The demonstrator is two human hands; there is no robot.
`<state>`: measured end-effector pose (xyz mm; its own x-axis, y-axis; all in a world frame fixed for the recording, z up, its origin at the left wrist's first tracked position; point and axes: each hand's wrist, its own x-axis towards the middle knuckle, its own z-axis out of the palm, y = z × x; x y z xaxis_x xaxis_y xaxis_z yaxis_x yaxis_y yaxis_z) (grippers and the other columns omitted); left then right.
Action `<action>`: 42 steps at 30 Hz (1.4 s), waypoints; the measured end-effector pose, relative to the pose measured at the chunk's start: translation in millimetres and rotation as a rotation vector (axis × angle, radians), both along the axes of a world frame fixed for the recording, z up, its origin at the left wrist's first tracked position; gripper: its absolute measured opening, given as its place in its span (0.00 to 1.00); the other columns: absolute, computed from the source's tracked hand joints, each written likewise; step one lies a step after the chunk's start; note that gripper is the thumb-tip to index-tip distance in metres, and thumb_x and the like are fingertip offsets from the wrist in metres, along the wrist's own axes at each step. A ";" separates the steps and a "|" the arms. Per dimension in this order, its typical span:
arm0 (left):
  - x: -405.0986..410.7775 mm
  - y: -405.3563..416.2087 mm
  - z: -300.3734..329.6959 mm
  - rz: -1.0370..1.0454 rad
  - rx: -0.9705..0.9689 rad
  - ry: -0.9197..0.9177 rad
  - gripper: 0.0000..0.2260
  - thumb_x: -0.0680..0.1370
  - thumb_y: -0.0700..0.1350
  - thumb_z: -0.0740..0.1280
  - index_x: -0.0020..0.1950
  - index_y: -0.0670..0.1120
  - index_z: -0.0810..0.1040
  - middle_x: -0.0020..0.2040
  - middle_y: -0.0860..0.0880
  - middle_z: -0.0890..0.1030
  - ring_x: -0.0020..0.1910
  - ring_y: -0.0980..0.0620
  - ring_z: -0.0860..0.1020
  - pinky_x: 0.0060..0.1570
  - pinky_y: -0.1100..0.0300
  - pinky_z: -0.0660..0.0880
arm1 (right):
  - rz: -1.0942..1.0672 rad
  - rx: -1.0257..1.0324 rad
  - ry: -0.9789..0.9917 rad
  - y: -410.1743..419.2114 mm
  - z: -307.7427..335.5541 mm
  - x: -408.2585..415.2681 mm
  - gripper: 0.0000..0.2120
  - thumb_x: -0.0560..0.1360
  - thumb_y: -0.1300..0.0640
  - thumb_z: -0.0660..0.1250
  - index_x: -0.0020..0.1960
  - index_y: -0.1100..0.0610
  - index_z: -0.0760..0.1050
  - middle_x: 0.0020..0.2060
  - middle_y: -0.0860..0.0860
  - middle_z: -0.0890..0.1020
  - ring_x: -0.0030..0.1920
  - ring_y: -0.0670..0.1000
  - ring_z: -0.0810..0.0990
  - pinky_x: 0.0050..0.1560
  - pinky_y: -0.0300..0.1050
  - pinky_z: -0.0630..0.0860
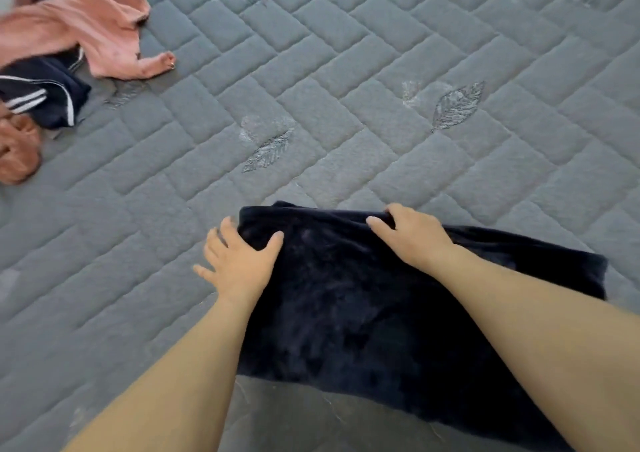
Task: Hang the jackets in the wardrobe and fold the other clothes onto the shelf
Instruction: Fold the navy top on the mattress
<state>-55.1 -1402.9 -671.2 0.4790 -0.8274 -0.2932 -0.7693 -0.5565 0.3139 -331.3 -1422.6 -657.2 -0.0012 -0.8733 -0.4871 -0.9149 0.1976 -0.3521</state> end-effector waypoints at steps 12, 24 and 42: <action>48.4 52.3 -11.4 0.155 0.530 1.152 0.21 0.64 0.51 0.78 0.56 0.52 0.83 0.49 0.46 0.86 0.48 0.43 0.85 0.52 0.43 0.80 | 0.197 0.418 -0.135 -61.7 -25.1 140.1 0.39 0.50 0.34 0.76 0.57 0.49 0.75 0.49 0.49 0.82 0.47 0.53 0.82 0.54 0.53 0.80; 210.1 40.5 197.1 0.246 0.191 0.853 0.17 0.60 0.45 0.73 0.49 0.45 0.84 0.42 0.39 0.85 0.39 0.38 0.85 0.39 0.42 0.82 | 0.008 0.239 -0.744 -67.3 161.3 317.2 0.17 0.59 0.65 0.68 0.47 0.57 0.76 0.39 0.58 0.81 0.36 0.59 0.81 0.30 0.47 0.79; 61.7 80.5 345.1 -0.147 0.187 0.673 0.22 0.59 0.47 0.78 0.51 0.45 0.84 0.44 0.42 0.86 0.42 0.39 0.85 0.46 0.43 0.82 | -0.149 -0.036 -1.001 3.2 273.7 163.0 0.18 0.60 0.76 0.55 0.38 0.57 0.71 0.31 0.54 0.73 0.36 0.55 0.72 0.33 0.42 0.68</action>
<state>6.5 -1322.4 -326.1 0.0314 -0.7766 -0.6292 -0.5135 -0.5526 0.6564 -168.3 -1419.4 -383.5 0.2830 -0.9118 -0.2976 -0.1624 0.2603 -0.9518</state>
